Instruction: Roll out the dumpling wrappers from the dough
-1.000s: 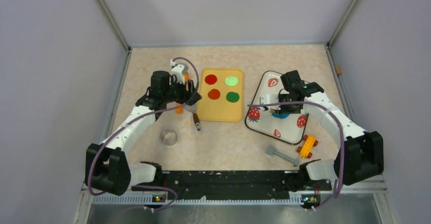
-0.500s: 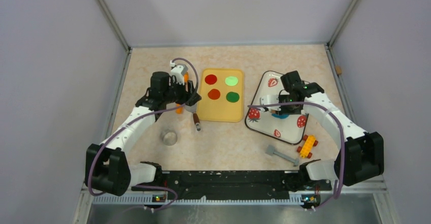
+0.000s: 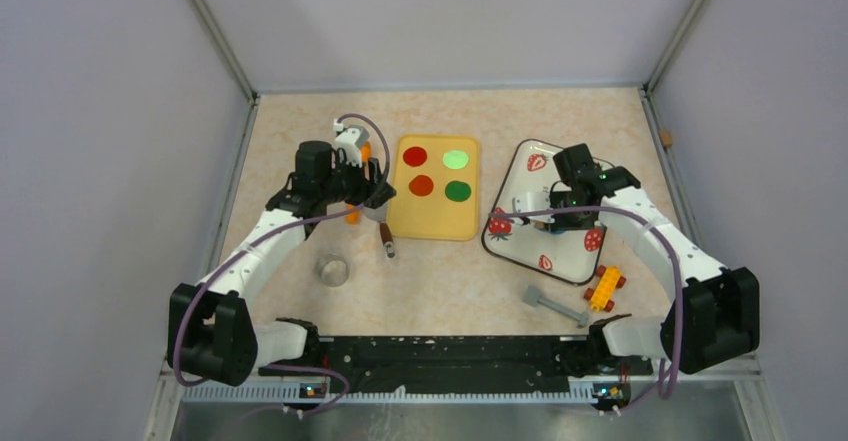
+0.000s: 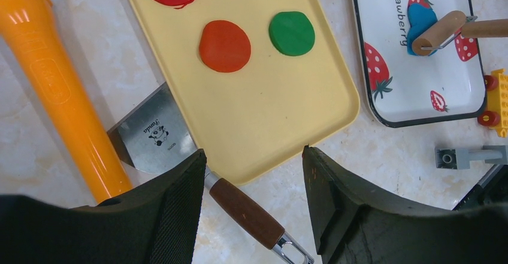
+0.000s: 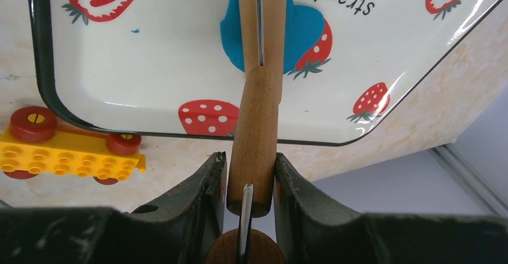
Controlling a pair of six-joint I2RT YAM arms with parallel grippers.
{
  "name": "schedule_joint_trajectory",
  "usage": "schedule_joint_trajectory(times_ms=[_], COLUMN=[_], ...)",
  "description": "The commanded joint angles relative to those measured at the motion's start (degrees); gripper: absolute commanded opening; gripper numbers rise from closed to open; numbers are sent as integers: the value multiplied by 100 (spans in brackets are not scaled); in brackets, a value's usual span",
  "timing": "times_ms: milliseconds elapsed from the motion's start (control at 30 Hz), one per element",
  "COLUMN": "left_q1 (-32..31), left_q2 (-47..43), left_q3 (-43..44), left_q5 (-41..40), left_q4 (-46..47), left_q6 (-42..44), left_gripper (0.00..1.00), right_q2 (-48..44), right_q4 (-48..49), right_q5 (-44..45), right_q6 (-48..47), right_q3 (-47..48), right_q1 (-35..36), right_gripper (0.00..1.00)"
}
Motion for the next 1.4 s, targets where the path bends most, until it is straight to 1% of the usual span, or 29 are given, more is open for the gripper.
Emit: schedule_joint_trajectory(times_ms=[0,300,600,1367], left_q1=[44,53,78,106], left_q2=[-201,-214,-235,-257], left_q3=[-63,-77,-131,-179], left_q5=[87,85,96,122], left_q4=[293,302,331,355], left_q6=[-75,-87,-117,-164], left_gripper=[64,64,64,65], right_q2=[287,445,371,360], right_q4=[-2395,-2299,-2620,-2874], right_q5=[-465,-465,-496,-532], right_q6=[218,357,323,431], right_q3=[-559,-525,-533,-577], right_q1=[49,75,173,236], right_gripper=[0,0,0,0])
